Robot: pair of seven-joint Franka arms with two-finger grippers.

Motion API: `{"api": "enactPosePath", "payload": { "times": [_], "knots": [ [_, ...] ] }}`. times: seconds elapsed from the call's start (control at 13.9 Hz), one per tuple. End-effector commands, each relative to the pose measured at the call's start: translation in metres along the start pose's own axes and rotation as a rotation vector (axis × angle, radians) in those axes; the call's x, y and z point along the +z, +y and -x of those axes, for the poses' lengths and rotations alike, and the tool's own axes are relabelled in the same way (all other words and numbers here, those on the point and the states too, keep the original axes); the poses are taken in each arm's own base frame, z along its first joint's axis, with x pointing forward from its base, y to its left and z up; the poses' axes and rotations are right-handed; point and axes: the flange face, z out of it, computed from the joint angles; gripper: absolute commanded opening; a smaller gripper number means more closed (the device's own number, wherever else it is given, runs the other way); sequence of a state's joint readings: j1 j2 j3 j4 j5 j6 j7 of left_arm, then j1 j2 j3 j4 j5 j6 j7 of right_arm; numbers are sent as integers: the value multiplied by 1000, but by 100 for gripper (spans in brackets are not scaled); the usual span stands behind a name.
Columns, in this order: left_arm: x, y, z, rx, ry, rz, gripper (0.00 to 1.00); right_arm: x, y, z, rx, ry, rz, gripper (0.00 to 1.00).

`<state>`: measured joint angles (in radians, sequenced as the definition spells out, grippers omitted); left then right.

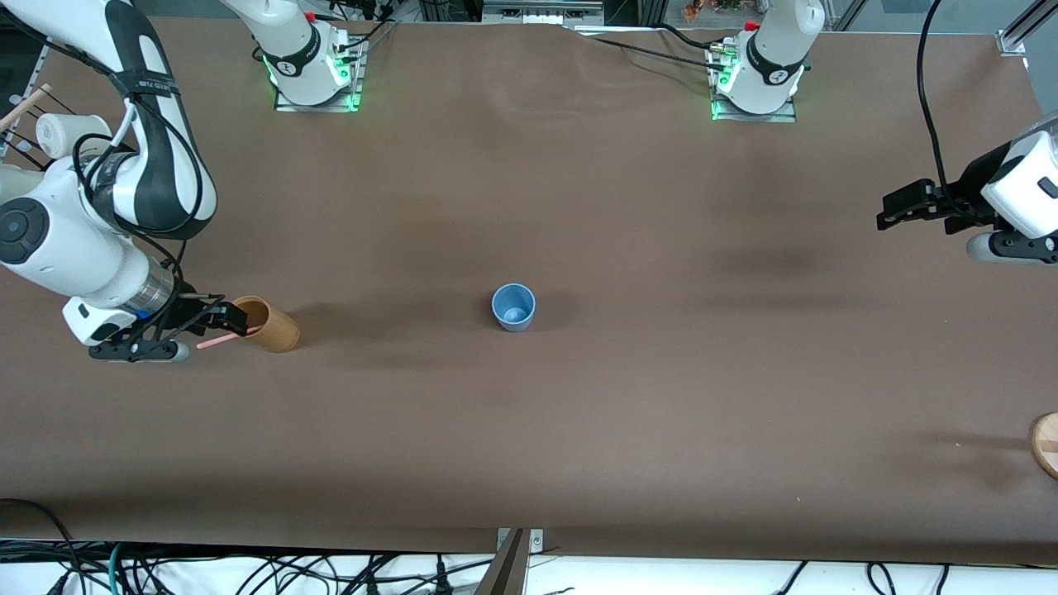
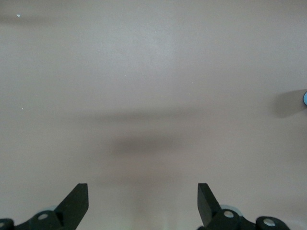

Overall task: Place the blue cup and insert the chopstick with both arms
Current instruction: 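Lower the right gripper onto the pink chopstick in the tan cup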

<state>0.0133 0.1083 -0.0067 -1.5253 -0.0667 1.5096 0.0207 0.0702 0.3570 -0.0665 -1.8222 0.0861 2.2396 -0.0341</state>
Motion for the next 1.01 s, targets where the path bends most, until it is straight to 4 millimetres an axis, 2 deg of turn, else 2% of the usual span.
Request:
{"api": "enactPosePath", "payload": {
  "times": [0.0, 0.07, 0.14, 0.29, 0.58, 0.65, 0.72, 0.86, 0.94],
  "knots": [
    [-2, -5, -1, 12, 15, -9, 100, 6, 3, 5, 21, 1, -10, 75],
    [-2, -7, -5, 9, 17, -9, 100, 7, 3, 5, 22, 0, -10, 67],
    [-3, -7, -7, 9, 20, -11, 100, 9, 3, 5, 22, 0, -10, 56],
    [0, -8, -9, 7, 14, -9, 100, 15, 7, 4, 65, -5, -32, 49],
    [1, -8, -10, 7, 14, -9, 100, 24, 12, 4, 81, -18, -37, 46],
    [1, -8, -10, 7, 14, -9, 100, 24, 12, 4, 81, -18, -37, 43],
    [0, -8, -9, 7, 15, -7, 100, 22, 11, 3, 80, -14, -37, 36],
    [1, -9, -10, 6, 14, -7, 100, 23, 12, 2, 82, -12, -37, 31],
    [1, -9, -10, 6, 14, -7, 100, 23, 12, 2, 82, -10, -37, 24]
  ]
}}
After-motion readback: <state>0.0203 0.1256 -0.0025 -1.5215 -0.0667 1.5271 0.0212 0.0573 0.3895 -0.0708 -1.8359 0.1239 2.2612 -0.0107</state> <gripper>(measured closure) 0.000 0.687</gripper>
